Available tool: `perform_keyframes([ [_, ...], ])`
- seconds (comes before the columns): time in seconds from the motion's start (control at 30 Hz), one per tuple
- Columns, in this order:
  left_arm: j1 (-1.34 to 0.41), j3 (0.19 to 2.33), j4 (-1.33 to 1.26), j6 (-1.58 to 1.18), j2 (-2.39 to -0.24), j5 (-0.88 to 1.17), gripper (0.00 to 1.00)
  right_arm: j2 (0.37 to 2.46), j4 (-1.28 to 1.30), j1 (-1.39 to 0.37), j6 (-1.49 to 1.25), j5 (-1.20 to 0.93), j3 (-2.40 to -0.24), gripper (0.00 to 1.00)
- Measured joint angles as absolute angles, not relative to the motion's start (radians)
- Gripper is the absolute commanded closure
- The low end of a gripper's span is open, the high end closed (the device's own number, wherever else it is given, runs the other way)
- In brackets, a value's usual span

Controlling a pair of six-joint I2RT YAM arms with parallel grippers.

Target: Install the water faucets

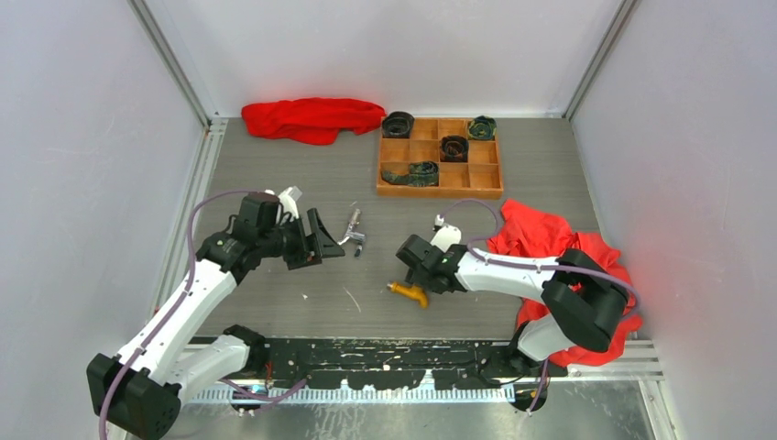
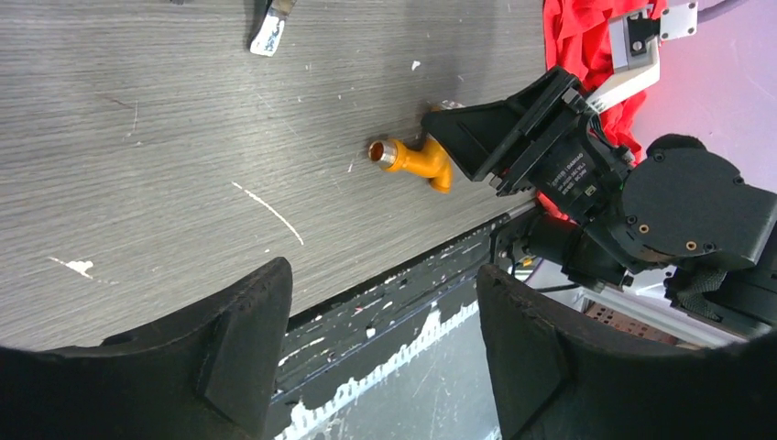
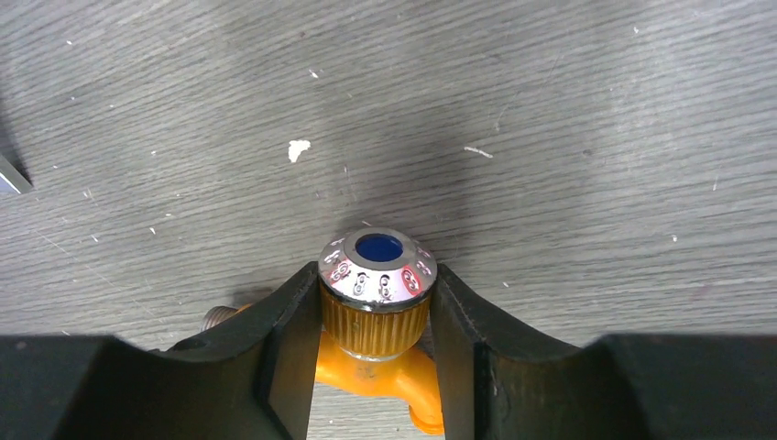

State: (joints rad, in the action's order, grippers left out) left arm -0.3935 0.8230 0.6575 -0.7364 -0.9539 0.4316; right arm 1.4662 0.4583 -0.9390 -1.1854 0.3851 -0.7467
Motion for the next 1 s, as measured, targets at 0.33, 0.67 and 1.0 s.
perform_keyframes([
  [0.33,-0.402,0.699,0.409,-0.879,-0.932,0.504,0.13,1.206,0.171,-0.94,-0.954,0.419,-0.692,1.0],
  [0.67,-0.506,0.644,0.182,-0.929,-0.997,0.617,0.14,1.037,-0.114,-0.934,-0.793,0.254,-0.554,1.0],
  [1.0,-0.628,0.706,0.157,-0.863,-1.111,0.654,0.46,1.052,-0.148,-0.922,-0.762,0.157,-0.566,1.0],
])
